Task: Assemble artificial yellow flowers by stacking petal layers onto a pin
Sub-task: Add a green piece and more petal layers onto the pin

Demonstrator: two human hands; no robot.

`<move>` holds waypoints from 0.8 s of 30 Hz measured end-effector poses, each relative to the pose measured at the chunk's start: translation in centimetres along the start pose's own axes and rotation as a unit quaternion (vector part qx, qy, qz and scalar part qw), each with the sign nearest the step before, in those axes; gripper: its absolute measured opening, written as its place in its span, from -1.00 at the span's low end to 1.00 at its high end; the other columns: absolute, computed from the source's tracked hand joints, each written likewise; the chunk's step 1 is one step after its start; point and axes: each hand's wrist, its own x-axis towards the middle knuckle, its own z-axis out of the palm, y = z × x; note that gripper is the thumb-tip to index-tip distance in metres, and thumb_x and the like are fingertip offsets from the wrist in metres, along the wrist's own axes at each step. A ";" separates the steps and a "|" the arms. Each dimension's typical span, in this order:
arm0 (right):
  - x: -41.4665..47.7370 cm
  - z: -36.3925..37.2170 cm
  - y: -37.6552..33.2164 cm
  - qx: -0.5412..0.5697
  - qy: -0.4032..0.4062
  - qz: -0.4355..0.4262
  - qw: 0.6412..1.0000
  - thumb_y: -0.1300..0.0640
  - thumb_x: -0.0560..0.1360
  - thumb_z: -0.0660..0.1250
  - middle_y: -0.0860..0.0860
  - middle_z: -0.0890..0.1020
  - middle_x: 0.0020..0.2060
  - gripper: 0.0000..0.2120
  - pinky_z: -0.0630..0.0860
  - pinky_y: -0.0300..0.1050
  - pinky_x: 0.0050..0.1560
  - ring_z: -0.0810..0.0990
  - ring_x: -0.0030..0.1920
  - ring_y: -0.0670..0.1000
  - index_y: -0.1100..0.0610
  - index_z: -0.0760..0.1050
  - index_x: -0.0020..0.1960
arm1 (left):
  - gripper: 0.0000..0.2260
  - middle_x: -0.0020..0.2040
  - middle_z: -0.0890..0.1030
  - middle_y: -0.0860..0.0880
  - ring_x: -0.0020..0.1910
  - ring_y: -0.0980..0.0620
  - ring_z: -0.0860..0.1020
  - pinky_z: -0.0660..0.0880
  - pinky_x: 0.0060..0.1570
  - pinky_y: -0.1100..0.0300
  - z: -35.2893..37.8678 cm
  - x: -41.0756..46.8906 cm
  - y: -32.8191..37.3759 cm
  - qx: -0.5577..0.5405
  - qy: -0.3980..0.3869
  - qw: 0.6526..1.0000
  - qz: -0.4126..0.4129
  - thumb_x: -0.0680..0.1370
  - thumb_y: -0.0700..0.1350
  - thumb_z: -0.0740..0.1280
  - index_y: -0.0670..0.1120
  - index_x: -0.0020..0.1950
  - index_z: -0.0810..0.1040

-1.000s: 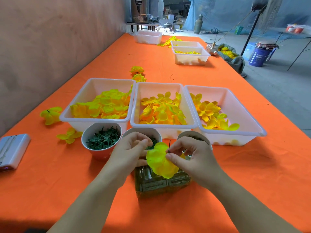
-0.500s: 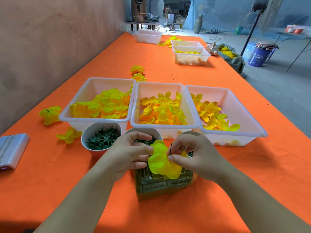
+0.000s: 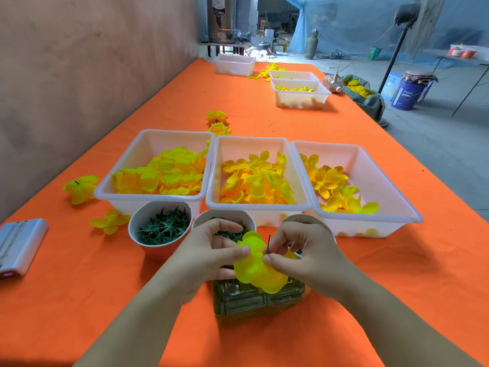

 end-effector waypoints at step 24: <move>1.5 -1.4 0.6 0.065 -0.153 0.069 0.984 0.07 0.36 0.52 -0.07 0.60 -0.25 -0.86 0.44 0.05 -0.18 0.50 -0.23 -0.04 -0.14 0.71 -0.12 | -0.90 -0.18 0.71 -0.02 -0.19 -0.06 0.66 0.51 -0.21 0.10 -7.8 4.7 7.6 0.469 0.307 0.808 0.181 0.46 -0.22 0.46 -0.02 -0.10 0.65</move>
